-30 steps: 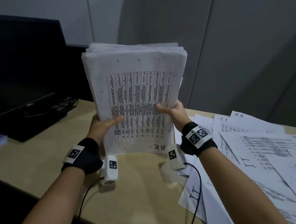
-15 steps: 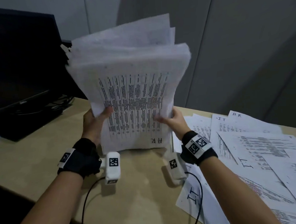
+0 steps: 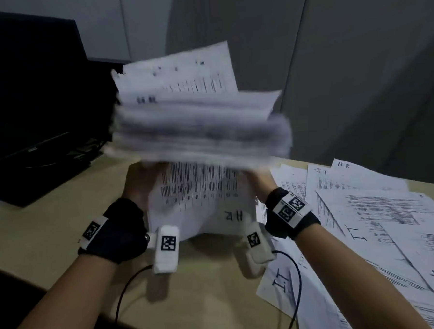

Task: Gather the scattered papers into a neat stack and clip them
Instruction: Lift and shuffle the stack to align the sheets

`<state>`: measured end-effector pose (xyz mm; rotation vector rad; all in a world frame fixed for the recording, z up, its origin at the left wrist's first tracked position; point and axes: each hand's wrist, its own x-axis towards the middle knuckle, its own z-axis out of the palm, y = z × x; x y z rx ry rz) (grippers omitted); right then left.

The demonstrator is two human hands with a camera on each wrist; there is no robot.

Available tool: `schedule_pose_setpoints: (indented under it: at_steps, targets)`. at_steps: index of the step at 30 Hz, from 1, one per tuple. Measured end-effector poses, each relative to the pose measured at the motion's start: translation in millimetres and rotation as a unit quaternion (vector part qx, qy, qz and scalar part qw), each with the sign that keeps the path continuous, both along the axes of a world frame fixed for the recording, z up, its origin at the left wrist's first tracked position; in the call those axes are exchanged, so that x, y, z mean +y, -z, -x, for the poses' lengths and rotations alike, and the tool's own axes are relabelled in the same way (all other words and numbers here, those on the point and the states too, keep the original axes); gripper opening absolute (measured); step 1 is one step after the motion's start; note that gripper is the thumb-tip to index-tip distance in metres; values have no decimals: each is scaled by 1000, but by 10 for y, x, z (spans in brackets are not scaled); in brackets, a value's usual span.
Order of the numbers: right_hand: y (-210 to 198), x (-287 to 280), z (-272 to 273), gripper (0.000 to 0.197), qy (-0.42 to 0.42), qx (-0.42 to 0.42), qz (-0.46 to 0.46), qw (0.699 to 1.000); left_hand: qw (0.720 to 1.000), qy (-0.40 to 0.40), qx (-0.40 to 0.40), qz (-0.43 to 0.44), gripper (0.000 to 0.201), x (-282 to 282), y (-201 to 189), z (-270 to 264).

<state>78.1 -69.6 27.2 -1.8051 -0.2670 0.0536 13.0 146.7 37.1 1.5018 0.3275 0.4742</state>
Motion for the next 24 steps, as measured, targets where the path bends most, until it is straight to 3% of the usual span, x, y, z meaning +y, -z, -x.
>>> schedule_pose_setpoints:
  at_steps: [1, 2, 5, 11, 13, 16, 19, 24]
  targets:
    - [-3, 2, -25, 49, 26, 17, -26, 999, 1000, -1, -3, 6, 36, 24, 9, -9]
    - [-39, 14, 2, 49, 39, 28, -28, 998, 1000, 0, -15, 12, 38, 21, 15, -19]
    - [-83, 38, 82, 25, 30, 19, -70, 997, 999, -2, -38, -22, 32, -44, -33, 12]
    - [-154, 163, 167, 11, 60, -80, -137, 986, 990, -62, -104, -75, 28, -164, -65, 61]
    - [-232, 139, 171, 22, 54, -96, -168, 980, 989, -42, -106, -91, 21, -189, -118, 106]
    - [-346, 55, 123, 42, 40, -114, -207, 971, 990, -4, -122, -67, 51, -154, -218, 135]
    - [-437, -32, 78, 44, 21, -116, -187, 975, 980, -11, -187, -68, 63, -94, -379, 160]
    - [-246, -12, 48, 39, -23, -10, -127, 992, 969, -15, -244, -39, 42, -13, -607, 125]
